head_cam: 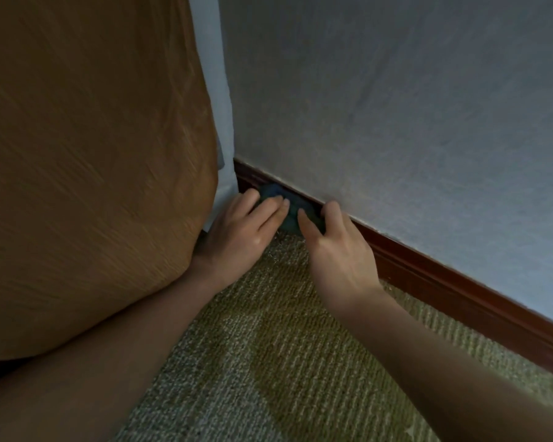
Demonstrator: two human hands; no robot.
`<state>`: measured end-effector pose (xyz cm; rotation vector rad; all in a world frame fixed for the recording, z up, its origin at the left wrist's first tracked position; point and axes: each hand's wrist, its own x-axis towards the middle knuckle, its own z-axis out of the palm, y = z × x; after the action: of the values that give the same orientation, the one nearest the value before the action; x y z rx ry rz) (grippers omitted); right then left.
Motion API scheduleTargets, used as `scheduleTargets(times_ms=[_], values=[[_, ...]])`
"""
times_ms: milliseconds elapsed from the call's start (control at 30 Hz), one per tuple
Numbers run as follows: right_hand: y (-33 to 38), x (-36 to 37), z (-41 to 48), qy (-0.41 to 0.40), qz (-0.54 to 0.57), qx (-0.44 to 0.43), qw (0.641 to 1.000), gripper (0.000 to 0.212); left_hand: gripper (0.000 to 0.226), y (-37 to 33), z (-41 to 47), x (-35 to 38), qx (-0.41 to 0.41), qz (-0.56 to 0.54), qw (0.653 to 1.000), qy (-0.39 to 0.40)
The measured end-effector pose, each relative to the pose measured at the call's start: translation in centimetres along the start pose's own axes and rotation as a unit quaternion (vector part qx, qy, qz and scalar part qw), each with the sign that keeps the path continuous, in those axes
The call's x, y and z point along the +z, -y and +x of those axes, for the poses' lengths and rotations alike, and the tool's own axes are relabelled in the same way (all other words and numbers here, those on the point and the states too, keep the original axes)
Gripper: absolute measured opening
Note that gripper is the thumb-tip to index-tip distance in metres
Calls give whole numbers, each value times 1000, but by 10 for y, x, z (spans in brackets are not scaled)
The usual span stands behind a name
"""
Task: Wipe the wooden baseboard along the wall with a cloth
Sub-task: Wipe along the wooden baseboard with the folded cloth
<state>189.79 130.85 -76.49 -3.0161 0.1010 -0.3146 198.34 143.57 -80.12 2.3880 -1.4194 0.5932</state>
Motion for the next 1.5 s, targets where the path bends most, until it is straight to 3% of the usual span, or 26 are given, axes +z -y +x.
scheduleTargets(times_ms=[267,367,567,833,1000,1100,1200,1300,1433,1500], values=[[8,-2,8,-2,19,6,1000,40,34,1,-3,-6,-89,-23,995,-44],[16,0,20,54,-6,-14,998,43,38,4,-5,-7,-123,-3,992,-34],[19,3,27,78,-17,-34,996,41,30,3,-6,-2,-154,-33,986,-52],[7,-5,13,104,-32,-7,994,42,40,-5,-1,-11,-156,-96,983,21],[11,-5,10,90,-10,14,996,42,27,-7,0,-18,-94,-8,996,8],[18,-2,21,84,-21,-12,996,43,40,-6,1,-18,-167,-14,986,20],[25,2,32,81,-23,-38,996,38,34,-6,-1,-14,-254,-63,965,27],[24,5,33,84,-35,-55,994,38,30,-8,0,-7,-273,-95,957,-6],[19,1,31,100,-27,-66,992,40,26,-10,-2,1,-237,-44,967,-77],[14,0,26,104,-22,-54,993,41,27,-13,-2,2,-225,-40,971,-75]])
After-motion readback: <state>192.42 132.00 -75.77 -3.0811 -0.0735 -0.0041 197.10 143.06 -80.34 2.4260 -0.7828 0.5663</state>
